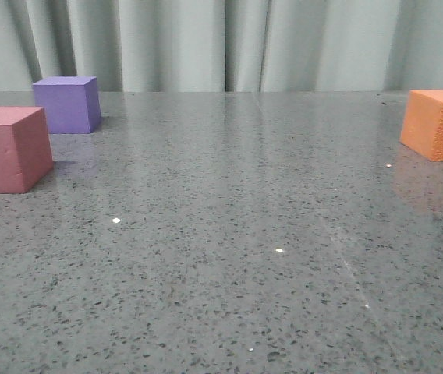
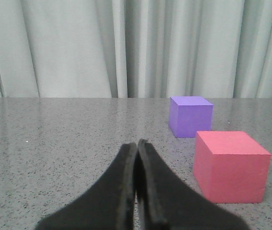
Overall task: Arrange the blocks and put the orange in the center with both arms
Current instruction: 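Move the right gripper toward the orange cube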
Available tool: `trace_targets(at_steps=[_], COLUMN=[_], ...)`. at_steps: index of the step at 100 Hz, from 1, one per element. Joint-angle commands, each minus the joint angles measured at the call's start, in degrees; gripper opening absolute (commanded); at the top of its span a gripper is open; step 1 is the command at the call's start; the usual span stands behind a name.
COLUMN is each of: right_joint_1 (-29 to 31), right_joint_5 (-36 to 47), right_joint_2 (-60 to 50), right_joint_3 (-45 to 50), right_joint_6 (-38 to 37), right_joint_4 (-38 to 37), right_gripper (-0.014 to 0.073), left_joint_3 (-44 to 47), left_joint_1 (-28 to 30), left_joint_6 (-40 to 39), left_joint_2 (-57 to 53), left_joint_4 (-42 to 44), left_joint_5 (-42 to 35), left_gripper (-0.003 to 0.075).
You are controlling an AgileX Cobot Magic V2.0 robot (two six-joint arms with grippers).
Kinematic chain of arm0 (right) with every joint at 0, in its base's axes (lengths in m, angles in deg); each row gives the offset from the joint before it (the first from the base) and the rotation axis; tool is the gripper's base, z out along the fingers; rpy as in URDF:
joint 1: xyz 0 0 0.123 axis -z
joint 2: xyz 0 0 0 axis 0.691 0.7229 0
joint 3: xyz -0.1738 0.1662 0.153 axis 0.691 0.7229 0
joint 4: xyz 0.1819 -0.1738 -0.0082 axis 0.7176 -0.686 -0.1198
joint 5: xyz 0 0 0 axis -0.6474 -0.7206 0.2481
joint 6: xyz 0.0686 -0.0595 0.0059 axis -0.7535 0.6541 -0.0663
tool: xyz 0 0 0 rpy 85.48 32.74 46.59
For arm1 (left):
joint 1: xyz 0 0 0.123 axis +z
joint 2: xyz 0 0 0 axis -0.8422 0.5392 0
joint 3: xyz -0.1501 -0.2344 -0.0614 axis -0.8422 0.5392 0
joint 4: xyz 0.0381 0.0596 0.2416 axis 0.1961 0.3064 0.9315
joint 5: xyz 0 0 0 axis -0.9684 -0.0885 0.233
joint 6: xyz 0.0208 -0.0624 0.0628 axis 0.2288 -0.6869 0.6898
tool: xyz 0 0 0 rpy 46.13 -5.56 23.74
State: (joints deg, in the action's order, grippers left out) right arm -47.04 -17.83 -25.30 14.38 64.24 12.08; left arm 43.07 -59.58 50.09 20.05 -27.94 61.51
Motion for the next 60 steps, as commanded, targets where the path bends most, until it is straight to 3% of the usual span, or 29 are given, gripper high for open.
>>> trace_targets(at_steps=[1, 60], right_joint_1=[0.3, 0.3], right_joint_5=[4.8, 6.2], right_joint_2=[-1.2, -1.2], right_joint_3=[-0.8, -0.8], right_joint_6=[0.6, 0.6], right_joint_4=[-0.1, -0.1], right_gripper=[-0.0067, -0.0067], left_joint_3=[3.3, 3.3], left_joint_1=[0.1, 0.1], left_joint_6=[0.0, 0.0], left_joint_2=[-2.0, -2.0], left_joint_4=[-0.5, -0.5], left_joint_5=[-4.7, -4.7], left_gripper=[-0.0019, -0.0019])
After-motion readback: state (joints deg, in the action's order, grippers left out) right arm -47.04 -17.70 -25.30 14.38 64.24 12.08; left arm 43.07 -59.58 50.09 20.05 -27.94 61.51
